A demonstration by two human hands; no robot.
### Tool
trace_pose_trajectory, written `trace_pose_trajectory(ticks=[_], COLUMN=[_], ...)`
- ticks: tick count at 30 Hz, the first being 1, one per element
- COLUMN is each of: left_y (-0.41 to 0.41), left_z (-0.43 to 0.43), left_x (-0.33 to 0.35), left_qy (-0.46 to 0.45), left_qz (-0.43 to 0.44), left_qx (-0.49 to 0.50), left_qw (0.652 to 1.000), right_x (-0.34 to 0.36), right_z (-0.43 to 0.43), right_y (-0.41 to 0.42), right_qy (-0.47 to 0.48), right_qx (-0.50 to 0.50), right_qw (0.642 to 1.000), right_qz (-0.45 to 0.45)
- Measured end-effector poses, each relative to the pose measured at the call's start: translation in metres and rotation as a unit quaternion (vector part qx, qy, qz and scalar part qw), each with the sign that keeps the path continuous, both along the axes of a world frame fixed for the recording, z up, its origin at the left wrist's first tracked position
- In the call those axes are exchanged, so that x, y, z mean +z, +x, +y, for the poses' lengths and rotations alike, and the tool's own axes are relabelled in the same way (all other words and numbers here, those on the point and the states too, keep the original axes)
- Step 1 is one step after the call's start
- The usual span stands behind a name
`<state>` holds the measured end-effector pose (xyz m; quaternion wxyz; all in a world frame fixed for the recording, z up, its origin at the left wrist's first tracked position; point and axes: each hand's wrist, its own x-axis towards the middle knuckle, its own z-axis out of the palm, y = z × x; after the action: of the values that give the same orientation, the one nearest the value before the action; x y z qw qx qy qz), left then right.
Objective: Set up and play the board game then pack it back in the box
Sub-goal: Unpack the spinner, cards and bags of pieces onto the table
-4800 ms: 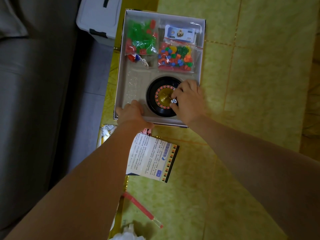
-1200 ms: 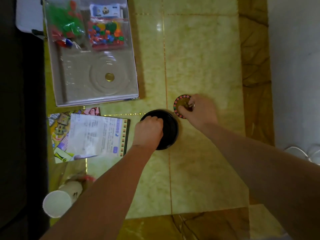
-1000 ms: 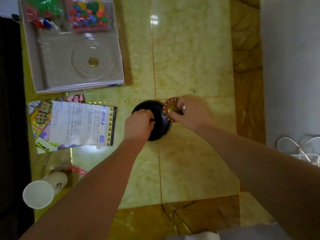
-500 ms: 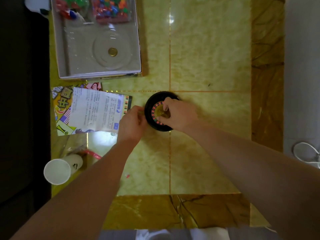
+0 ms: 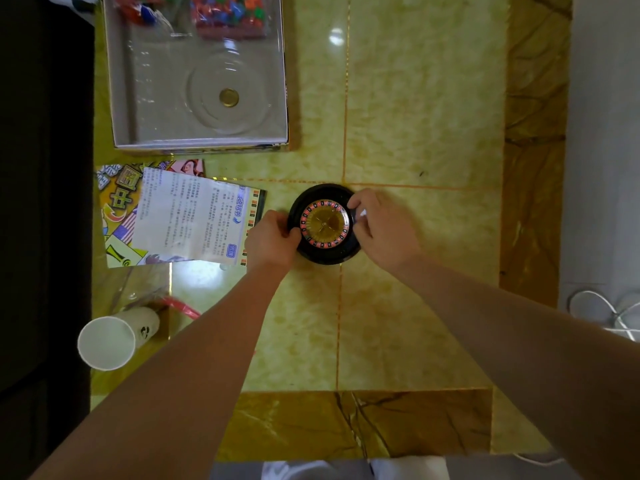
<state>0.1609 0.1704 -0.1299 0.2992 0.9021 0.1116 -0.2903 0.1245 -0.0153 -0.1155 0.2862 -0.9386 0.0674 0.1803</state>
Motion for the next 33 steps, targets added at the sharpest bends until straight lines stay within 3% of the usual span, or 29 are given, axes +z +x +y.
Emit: trace_pose_trajectory(ticks=[5, 8, 13, 15, 18, 21, 29, 33], left_y=[0.004, 0.007, 0.008, 0.007, 0.005, 0.006, 0.006, 0.006], left_z=[0.014, 0.024, 0.038, 0.041, 0.043, 0.040, 0.034, 0.033], left_x=[0.006, 0.007, 0.010, 0.010, 0.006, 0.004, 0.001, 0.001], left_qy=[0.002, 0.012, 0.010, -0.009, -0.016, -0.020, -0.006, 0.003], left_qz=[-0.003, -0.004, -0.003, 0.003, 0.015, 0.025, 0.027, 0.032], left_qx=[0.007, 0.014, 0.032, 0.049, 0.049, 0.050, 0.028, 0.017], left_qw=[1.000, 1.000, 0.999, 0.999, 0.999, 0.998, 0.999, 0.999], right_x=[-0.008, -0.007, -0.009, -0.010, -0.010, -0.014, -0.001, 0.003], right_z=[0.009, 0.017, 0.028, 0.035, 0.043, 0.048, 0.039, 0.050], right_y=[-0.004, 0.000, -0.001, -0.002, 0.001, 0.003, 0.008, 0.015], right_qy=[0.070, 0.060, 0.083, 0.095, 0.057, 0.014, 0.021, 0.027], right_qx=[0.009, -0.019, -0.127, -0.139, -0.097, -0.026, -0.086, 0.023], right_qw=[0.998, 0.997, 0.987, 0.985, 0.994, 1.000, 0.995, 0.998], right_qz=[-0.005, -0.038, 0.060, 0.041, -0.009, 0.002, -0.045, -0.049])
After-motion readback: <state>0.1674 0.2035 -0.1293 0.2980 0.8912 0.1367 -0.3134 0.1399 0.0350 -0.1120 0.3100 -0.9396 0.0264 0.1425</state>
